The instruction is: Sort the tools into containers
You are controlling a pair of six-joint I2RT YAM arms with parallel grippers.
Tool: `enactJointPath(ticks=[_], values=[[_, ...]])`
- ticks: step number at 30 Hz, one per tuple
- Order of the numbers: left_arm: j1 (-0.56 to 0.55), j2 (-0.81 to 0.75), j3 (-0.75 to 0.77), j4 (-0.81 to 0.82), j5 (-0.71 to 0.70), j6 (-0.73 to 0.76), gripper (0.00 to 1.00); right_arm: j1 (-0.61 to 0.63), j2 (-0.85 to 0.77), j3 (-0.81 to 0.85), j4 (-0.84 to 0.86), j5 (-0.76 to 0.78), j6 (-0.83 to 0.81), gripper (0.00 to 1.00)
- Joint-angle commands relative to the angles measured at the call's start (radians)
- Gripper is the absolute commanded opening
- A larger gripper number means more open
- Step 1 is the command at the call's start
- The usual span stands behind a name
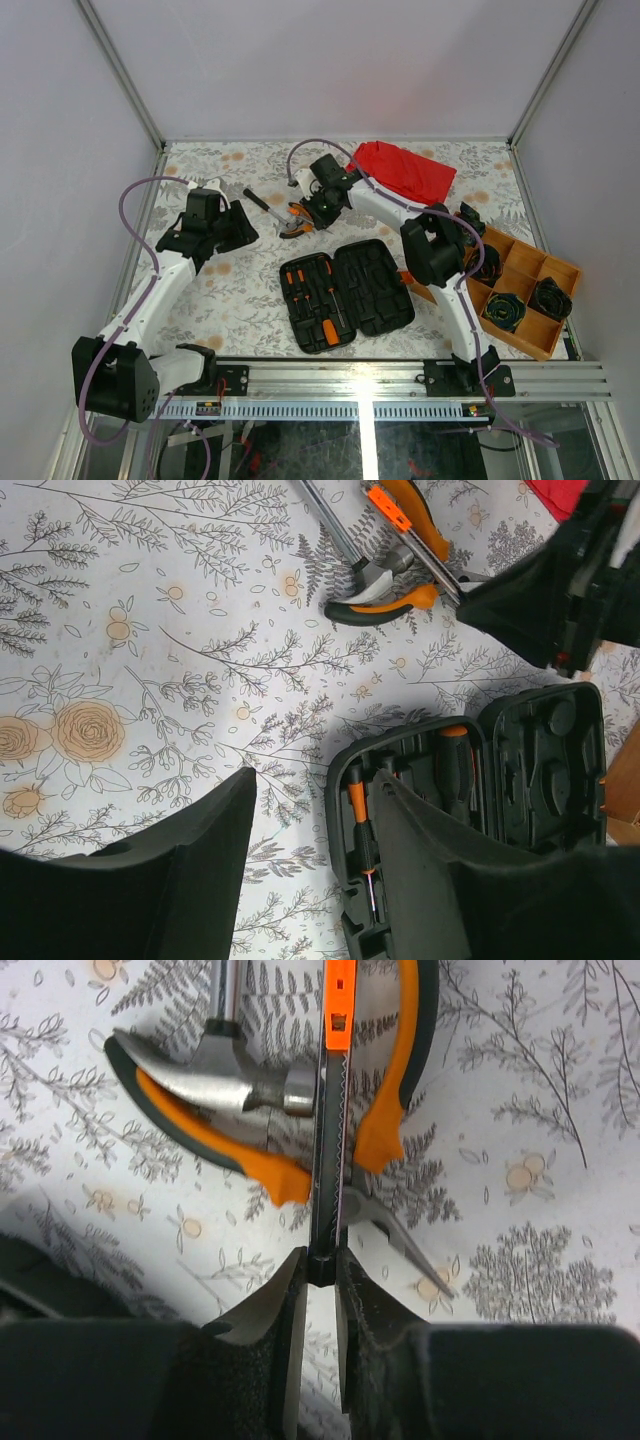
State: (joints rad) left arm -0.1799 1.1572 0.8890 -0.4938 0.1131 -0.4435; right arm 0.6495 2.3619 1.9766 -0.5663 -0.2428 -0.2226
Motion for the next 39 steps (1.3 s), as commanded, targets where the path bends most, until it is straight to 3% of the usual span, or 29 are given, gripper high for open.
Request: enactJointPath(ticks=[1,13,20,30,39], values=[[0.013,-0.004,-0.004,0.031,0.02,0.014,0.49,-0.002,-0.174,-0.054,0.025,0.017,0.008,0.18],[0.026,-0.002,-0.011,0.047,0.063,0.011,0.49,-0.002,-0.437,-0.372,0.146,0.057,0.111,0.14],[0.033,0.009,-0.012,0.055,0.087,0.011,0.49,0.001,-0.735,-0.715,0.294,0.123,0.321,0.08],[0.035,0.013,-0.013,0.052,0.079,0.011,0.49,0.045,-1.113,-1.15,0.347,0.233,0.63,0.07],[0.037,0.012,-0.011,0.043,0.056,0.017,0.49,0.169,-1.269,-1.362,0.414,0.25,0.845,0.08]])
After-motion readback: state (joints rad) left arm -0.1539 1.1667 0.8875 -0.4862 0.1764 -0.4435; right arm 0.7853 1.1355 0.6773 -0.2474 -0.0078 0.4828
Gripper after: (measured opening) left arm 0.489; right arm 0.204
